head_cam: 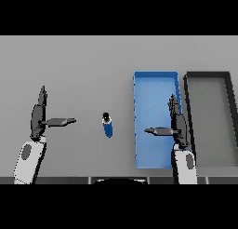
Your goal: Pick up the blue pipe and place it into the blue bin.
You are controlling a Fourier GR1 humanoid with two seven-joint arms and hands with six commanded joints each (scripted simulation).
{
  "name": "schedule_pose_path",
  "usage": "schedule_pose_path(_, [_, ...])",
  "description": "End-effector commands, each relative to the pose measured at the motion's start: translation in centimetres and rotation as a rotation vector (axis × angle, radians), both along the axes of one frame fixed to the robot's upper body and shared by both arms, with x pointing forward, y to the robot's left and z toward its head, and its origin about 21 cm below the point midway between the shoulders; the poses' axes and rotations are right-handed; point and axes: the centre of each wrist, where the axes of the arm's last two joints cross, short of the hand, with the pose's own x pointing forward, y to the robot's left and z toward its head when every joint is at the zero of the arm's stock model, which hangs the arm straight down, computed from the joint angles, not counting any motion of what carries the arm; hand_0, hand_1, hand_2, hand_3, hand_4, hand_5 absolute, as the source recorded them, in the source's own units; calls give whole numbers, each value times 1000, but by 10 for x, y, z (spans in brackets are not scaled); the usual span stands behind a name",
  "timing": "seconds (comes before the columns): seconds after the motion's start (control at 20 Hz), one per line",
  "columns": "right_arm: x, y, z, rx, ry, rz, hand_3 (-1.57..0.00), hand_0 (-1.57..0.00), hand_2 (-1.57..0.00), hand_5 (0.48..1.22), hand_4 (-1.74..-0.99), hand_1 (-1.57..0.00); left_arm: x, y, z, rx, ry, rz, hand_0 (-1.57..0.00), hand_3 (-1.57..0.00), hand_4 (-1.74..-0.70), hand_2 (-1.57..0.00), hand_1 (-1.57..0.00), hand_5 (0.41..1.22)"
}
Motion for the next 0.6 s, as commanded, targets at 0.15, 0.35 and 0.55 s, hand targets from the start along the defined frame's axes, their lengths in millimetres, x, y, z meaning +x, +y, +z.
schedule_pose_path(0.15, [1, -5, 0, -2, 2, -3, 1, 1, 1, 603, -1222, 1, 1, -5, 0, -1, -8, -4, 1, 1, -1006, 1, 1, 586])
schedule_pose_path(0.35, [-12, -21, 4, -155, -88, 89, 1, 1, 1, 603, -1227, 1, -14, 12, -4, 109, -16, -212, 1, 1, -1011, 1, 1, 588])
schedule_pose_path(0.55, [-24, -28, 11, -231, -72, 135, 1, 1, 1, 599, -1231, 1, -17, 21, 0, 164, 12, -313, 1, 1, -1007, 1, 1, 587])
